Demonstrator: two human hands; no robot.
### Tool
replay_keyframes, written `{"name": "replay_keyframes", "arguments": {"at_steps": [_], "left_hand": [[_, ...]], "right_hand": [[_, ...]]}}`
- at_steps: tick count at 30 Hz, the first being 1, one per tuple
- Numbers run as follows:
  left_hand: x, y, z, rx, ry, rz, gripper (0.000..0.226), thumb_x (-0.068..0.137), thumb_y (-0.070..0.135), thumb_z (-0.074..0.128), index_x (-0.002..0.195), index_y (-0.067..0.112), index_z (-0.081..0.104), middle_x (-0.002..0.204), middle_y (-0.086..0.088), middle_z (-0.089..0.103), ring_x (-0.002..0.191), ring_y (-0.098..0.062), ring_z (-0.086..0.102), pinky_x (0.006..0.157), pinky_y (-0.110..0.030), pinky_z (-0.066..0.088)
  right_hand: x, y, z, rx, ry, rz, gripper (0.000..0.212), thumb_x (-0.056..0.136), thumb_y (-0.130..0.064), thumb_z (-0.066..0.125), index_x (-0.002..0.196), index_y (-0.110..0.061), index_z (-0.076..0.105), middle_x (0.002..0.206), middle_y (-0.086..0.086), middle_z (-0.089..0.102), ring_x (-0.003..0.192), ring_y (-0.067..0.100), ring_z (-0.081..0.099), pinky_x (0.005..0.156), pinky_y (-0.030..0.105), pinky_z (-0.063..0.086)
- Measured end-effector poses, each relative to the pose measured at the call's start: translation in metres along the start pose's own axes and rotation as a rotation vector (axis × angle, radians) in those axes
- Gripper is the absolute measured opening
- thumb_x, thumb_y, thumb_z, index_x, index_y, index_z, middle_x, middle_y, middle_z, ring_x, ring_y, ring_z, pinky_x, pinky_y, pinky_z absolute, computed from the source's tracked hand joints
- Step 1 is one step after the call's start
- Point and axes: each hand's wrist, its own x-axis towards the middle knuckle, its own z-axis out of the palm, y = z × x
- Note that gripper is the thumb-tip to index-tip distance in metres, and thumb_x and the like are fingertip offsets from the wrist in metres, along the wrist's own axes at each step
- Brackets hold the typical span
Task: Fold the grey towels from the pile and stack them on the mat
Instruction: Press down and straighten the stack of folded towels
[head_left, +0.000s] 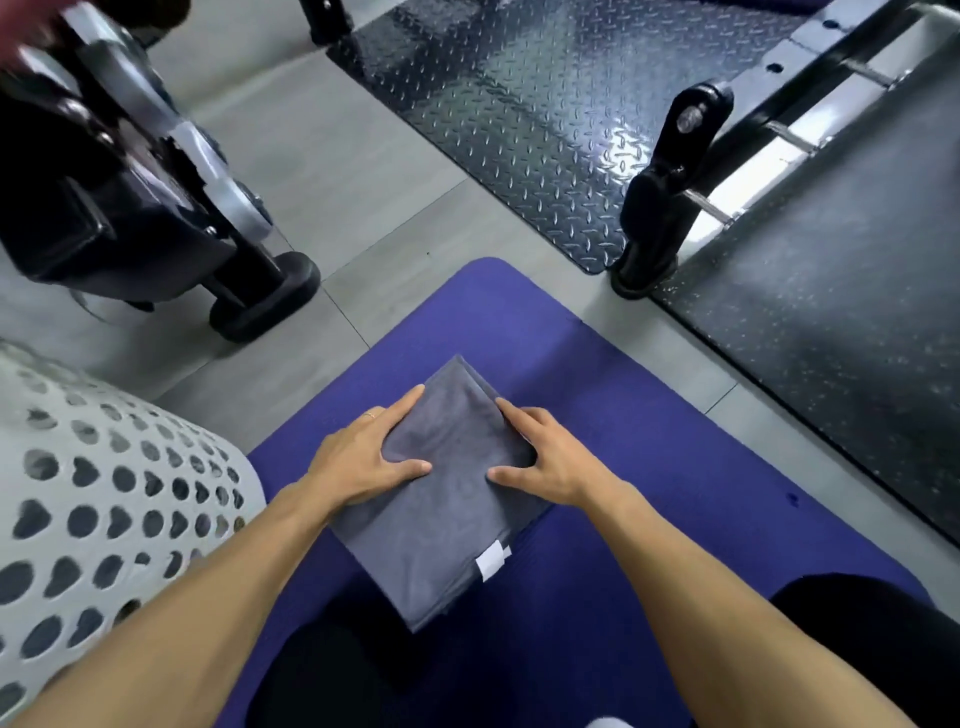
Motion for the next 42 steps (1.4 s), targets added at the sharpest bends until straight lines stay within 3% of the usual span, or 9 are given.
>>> {"name": "replay_keyframes", "arguments": {"at_steps": [6,10,15,18,21,25,29,35,42], "left_hand": [[-0.017,-0.016,0.019,0.11,0.034,0.061,0.083,0.079,0.083,0.035,0.144,0.062,-0.012,0.162,0.01,0.007,0.107,-0.022,0.062,0.083,-0.039,0.053],[-0.002,-0.018,0.017,0.125,0.007,0.077,0.073,0.085,0.075,0.036,0.146,0.062,0.0,0.158,0.008,0.021,0.116,-0.023,0.058,0.087,-0.039,0.052],[0.001,-0.02,0.006,-0.001,-0.085,0.129,0.082,0.081,0.067,0.062,0.144,0.066,0.01,0.154,0.009,0.03,0.135,-0.016,0.041,0.104,-0.035,0.042],[-0.005,-0.026,0.003,0.013,-0.14,0.118,0.088,0.077,0.067,0.066,0.143,0.067,0.008,0.147,0.009,0.033,0.125,-0.017,0.046,0.099,-0.034,0.043],[-0.008,-0.017,0.005,-0.047,-0.089,0.063,0.079,0.079,0.06,0.065,0.137,0.073,0.012,0.13,0.009,0.035,0.109,-0.017,0.053,0.09,-0.035,0.051],[-0.022,0.004,-0.003,-0.054,-0.023,0.009,0.078,0.081,0.051,0.067,0.144,0.062,0.022,0.123,0.01,0.034,0.098,-0.016,0.055,0.082,-0.037,0.055],[-0.055,0.006,-0.018,-0.066,0.057,-0.021,0.076,0.082,0.049,0.067,0.145,0.06,0.025,0.123,0.012,0.032,0.096,-0.015,0.055,0.079,-0.035,0.054],[-0.094,-0.009,-0.026,-0.108,0.122,-0.066,0.079,0.079,0.046,0.072,0.144,0.059,0.029,0.119,0.009,0.035,0.102,-0.018,0.056,0.09,-0.038,0.052],[-0.096,-0.006,-0.009,-0.132,0.127,-0.074,0.08,0.079,0.045,0.072,0.144,0.059,0.028,0.123,0.006,0.035,0.105,-0.018,0.056,0.093,-0.039,0.051]], "right_hand": [[-0.009,-0.003,0.015,-0.215,0.106,-0.198,0.092,0.085,-0.06,0.062,0.151,-0.052,-0.002,0.162,-0.007,0.006,0.13,0.025,0.048,0.092,0.041,0.052],[-0.01,-0.001,0.02,-0.315,0.071,-0.275,0.081,0.086,-0.063,0.057,0.151,-0.053,0.009,0.163,-0.004,0.004,0.124,0.028,0.052,0.086,0.042,0.054],[-0.004,-0.003,0.014,-0.297,-0.076,-0.064,0.076,0.085,-0.069,0.056,0.149,-0.054,0.019,0.161,-0.003,0.007,0.13,0.027,0.048,0.1,0.041,0.047],[-0.003,-0.014,0.016,-0.293,-0.052,-0.013,0.075,0.083,-0.064,0.062,0.147,-0.055,0.024,0.153,-0.002,0.02,0.12,0.026,0.053,0.091,0.04,0.052],[-0.008,-0.028,0.018,-0.321,-0.005,0.025,0.075,0.084,-0.055,0.066,0.148,-0.05,0.028,0.147,-0.002,0.026,0.115,0.024,0.054,0.083,0.038,0.053],[-0.023,-0.05,0.023,-0.39,0.081,0.033,0.074,0.084,-0.048,0.066,0.148,-0.047,0.029,0.144,0.001,0.028,0.117,0.027,0.051,0.082,0.039,0.054],[-0.04,-0.07,0.024,-0.412,0.136,-0.038,0.073,0.085,-0.046,0.066,0.147,-0.047,0.028,0.143,0.002,0.029,0.117,0.028,0.05,0.083,0.041,0.054],[-0.049,-0.092,0.041,-0.412,0.116,-0.134,0.072,0.087,-0.042,0.067,0.148,-0.044,0.029,0.146,0.003,0.028,0.116,0.03,0.05,0.083,0.04,0.052],[-0.048,-0.084,0.046,-0.423,0.105,-0.102,0.066,0.089,-0.03,0.06,0.148,-0.041,0.032,0.142,0.006,0.035,0.109,0.032,0.055,0.088,0.04,0.05]]}}
